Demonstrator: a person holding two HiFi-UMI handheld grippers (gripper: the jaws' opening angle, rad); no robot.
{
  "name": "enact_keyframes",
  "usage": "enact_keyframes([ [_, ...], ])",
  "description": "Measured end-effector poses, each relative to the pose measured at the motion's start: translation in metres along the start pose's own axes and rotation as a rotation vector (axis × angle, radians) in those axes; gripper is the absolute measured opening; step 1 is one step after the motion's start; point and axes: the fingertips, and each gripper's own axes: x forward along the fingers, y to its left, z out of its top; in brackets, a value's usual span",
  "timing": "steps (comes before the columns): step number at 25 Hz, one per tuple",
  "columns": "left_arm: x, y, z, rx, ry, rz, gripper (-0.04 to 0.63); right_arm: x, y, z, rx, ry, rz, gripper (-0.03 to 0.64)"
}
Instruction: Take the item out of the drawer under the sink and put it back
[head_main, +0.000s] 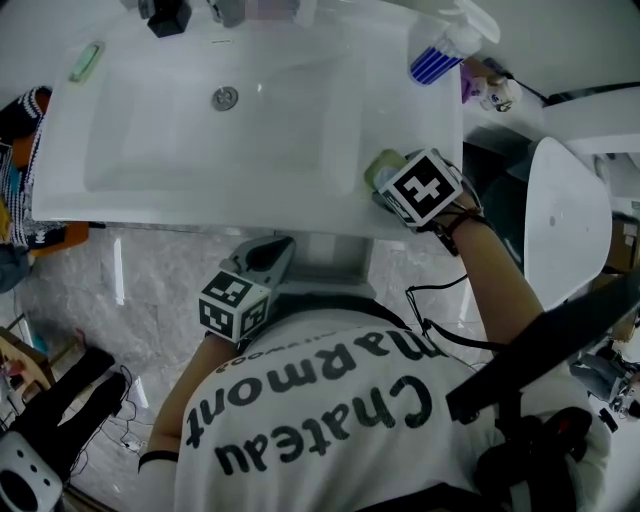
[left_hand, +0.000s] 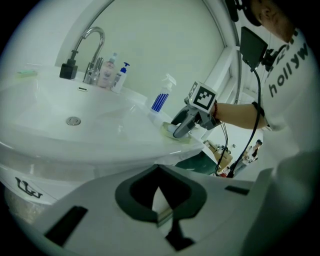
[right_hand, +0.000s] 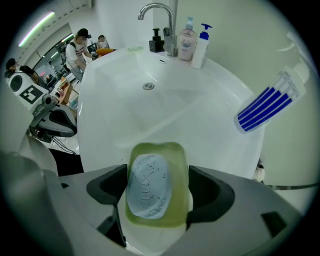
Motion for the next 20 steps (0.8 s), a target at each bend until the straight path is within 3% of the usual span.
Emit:
enact_keyframes([
  [12, -0.002, 0.001, -0.001, 0.002, -0.001, 0.005, -0.003, 0.007, 0.0, 0.002, 0.007, 0.014, 0.028, 0.396],
  [20, -0.007, 0.002, -0.004, 0.0, -0.008, 0.011, -0.003, 0.013, 0.002, -0.001, -0.031, 0.033, 0.001, 0.4],
])
